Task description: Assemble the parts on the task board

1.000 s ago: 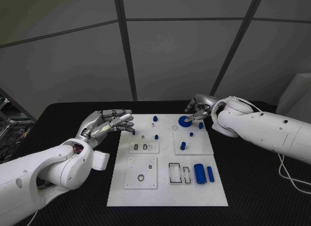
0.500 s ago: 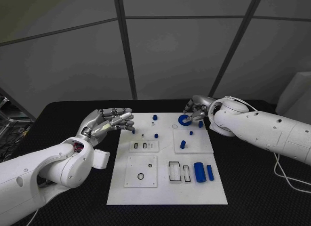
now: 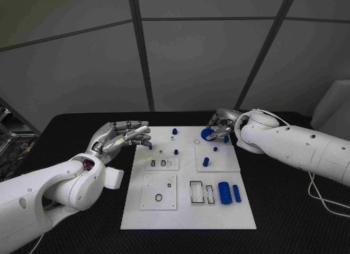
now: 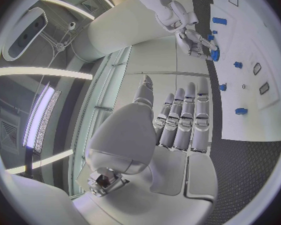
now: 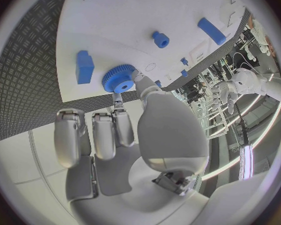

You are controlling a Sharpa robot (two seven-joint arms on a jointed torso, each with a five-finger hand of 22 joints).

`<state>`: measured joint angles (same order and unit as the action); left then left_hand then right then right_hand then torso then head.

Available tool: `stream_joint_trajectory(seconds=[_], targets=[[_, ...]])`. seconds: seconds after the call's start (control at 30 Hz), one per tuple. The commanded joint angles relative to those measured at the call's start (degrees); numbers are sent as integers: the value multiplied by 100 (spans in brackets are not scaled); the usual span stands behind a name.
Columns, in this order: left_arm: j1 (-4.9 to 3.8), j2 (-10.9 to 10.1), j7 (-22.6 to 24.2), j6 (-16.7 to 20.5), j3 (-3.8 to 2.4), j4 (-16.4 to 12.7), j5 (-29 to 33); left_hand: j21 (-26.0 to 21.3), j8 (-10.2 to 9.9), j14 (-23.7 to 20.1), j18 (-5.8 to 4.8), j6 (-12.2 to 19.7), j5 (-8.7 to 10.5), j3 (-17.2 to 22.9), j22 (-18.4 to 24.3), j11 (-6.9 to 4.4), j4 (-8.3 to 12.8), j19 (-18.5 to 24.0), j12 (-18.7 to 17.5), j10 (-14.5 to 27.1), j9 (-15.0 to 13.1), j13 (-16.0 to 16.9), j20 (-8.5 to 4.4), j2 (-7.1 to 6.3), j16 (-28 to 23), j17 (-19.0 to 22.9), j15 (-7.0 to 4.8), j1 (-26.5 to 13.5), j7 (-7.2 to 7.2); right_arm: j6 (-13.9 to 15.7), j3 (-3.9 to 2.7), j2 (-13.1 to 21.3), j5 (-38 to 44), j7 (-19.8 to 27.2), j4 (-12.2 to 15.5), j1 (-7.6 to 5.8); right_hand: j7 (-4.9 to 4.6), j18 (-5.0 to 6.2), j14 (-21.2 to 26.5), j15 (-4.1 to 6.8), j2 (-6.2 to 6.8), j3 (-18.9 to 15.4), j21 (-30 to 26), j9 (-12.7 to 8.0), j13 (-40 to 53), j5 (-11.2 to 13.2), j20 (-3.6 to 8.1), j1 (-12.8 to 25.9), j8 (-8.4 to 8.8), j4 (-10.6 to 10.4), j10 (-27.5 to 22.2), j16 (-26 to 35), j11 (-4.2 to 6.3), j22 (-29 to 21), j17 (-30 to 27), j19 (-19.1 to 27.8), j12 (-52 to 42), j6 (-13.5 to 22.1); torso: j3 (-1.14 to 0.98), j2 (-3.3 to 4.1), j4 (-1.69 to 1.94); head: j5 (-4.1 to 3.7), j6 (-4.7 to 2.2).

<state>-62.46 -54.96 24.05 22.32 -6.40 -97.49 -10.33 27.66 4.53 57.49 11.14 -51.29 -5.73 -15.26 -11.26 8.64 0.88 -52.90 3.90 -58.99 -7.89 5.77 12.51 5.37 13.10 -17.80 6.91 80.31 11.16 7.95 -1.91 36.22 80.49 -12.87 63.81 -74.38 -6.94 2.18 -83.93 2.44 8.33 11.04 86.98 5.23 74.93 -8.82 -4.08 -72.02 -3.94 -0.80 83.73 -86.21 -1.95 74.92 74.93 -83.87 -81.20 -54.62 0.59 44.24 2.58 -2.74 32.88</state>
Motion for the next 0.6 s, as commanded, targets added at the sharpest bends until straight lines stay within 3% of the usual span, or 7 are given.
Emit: stream_joint_trajectory(seconds=[0.03,0.27,0.6], targets=[[-8,11,-7,-64,-6,0,-27,-28,-40,-35,-81,22,20,-3,5,17,22,34,-31,39,-9,-7,10,71,-2,-6,-14,1,-12,-138,10,-11,100,-30,-21,13,3,-57,-421,-47,-40,49,29,14,512,-39,-43,-43,-19,23,115,-25,-19,745,656,-171,-37,-83,-2,2,-2,2,9],[-7,22,-7,-71,-6,13,-27,-28,-40,-35,-81,22,20,-3,5,17,22,34,-31,39,-9,-7,10,71,-2,-6,-14,1,-12,-167,14,-39,129,8,-45,34,36,-62,-424,-26,-117,120,40,61,586,-54,-28,-80,-68,100,147,-34,9,777,683,-185,-99,-265,0,0,-1,2,24],[-7,23,-10,-70,-6,24,-27,-28,-40,-35,-81,22,20,-3,5,17,22,34,-31,39,-9,-7,10,71,-2,-6,-14,1,-12,42,16,-43,274,189,-5,51,156,-86,-442,84,-463,615,84,223,690,-43,73,-353,-200,452,199,-68,117,896,783,-249,-179,-803,1,-4,-2,5,32]])
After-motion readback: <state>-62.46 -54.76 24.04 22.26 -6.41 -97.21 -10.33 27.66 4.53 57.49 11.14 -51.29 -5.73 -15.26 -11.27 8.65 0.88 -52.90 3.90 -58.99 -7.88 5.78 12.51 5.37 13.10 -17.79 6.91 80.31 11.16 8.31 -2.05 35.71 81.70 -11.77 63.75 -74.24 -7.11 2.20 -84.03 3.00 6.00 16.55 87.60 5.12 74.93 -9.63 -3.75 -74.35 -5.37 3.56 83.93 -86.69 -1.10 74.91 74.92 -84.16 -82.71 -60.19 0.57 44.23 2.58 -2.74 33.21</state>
